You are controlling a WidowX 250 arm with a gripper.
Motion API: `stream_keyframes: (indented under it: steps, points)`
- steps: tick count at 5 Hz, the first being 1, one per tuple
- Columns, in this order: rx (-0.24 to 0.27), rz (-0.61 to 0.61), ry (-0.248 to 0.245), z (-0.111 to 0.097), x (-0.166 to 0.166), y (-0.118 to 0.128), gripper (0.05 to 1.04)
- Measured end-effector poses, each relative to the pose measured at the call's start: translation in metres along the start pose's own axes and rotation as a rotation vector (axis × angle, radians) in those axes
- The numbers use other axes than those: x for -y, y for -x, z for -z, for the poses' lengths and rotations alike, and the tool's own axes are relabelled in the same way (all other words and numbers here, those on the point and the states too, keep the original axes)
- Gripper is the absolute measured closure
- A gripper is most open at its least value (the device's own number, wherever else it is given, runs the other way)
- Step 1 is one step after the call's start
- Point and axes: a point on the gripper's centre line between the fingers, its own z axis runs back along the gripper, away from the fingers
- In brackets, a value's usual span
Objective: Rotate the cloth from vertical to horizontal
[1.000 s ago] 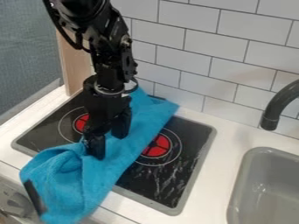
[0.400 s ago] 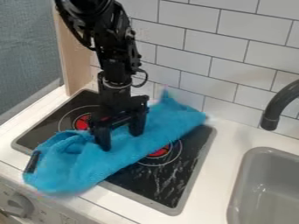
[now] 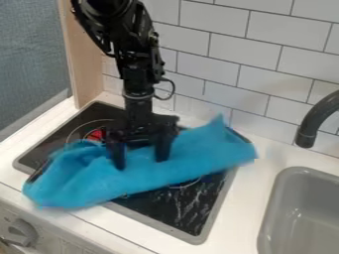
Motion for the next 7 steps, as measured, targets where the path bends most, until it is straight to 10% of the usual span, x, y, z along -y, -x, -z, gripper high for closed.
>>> stream_keyframes:
  steps: [2,4,7]
  points:
    - [-0.05,0.406,-0.066,0.002,-0.009,0.017,0.085]
    - [0.038,0.702,-0.125,0.001,-0.007,0.015,0.085]
    - [0.097,0.716,-0.087,-0.009,-0.012,-0.008,0.085]
